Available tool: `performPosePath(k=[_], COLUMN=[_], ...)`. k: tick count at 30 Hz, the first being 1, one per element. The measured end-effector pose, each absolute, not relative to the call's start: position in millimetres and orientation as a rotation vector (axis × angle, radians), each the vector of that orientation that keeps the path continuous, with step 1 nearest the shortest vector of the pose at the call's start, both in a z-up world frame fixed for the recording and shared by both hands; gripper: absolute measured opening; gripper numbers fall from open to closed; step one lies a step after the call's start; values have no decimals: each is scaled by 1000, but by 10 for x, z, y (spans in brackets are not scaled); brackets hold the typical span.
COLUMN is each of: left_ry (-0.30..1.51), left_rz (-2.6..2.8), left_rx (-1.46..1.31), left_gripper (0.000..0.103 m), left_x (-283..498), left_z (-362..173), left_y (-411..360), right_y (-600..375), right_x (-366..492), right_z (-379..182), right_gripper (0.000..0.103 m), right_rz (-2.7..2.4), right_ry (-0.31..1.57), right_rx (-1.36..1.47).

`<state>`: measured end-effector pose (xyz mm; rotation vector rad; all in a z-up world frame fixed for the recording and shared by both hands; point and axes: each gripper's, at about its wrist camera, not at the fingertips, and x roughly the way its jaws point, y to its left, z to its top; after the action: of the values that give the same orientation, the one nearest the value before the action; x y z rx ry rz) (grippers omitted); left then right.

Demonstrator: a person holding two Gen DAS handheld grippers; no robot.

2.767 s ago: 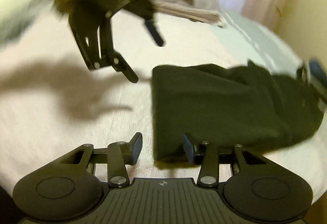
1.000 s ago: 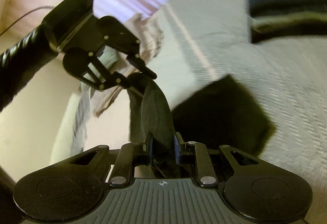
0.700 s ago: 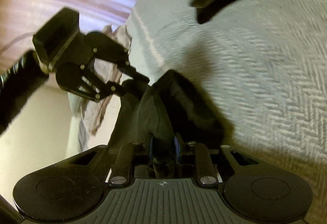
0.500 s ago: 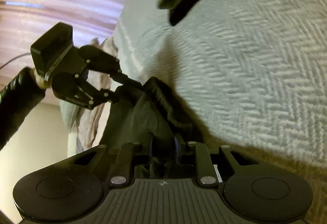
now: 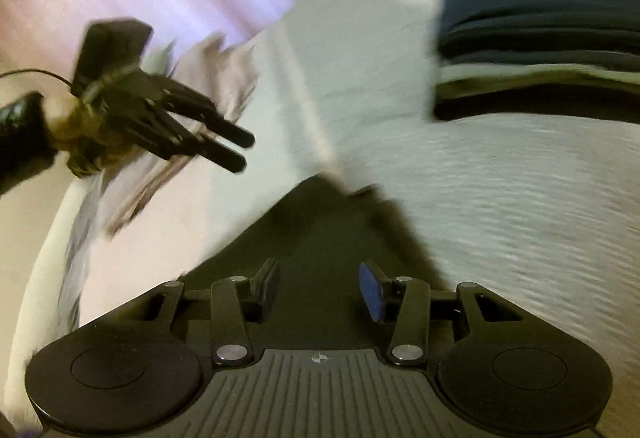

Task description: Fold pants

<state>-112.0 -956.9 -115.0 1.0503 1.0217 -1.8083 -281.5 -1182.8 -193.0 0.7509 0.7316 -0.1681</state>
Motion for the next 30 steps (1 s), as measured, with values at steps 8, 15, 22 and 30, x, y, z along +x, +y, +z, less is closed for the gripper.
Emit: performPosePath(k=[8, 15, 22, 30], left_ry=[1203, 1319, 1338, 1323], left_rz=[-1496, -1439, -1382, -1260], left_rx=[715, 516, 416, 340], left_gripper=[40, 39, 25, 37], left_x=[-695, -740, -624, -664], left_z=[-1224, -1584, -2166, -1994], left_y=[-8200, -7383, -7357, -7173], right_y=[-12053, -11687, -11311, -11447], right_x=[-2315, -2330, -2425, -2538], right_z=[-2595, -2242, -2400, -1989], right_gripper=[35, 33, 33, 51], right_rz=[-185, -281, -298, -267], right_ry=[896, 912, 952, 946], right_rx=[802, 658, 604, 617])
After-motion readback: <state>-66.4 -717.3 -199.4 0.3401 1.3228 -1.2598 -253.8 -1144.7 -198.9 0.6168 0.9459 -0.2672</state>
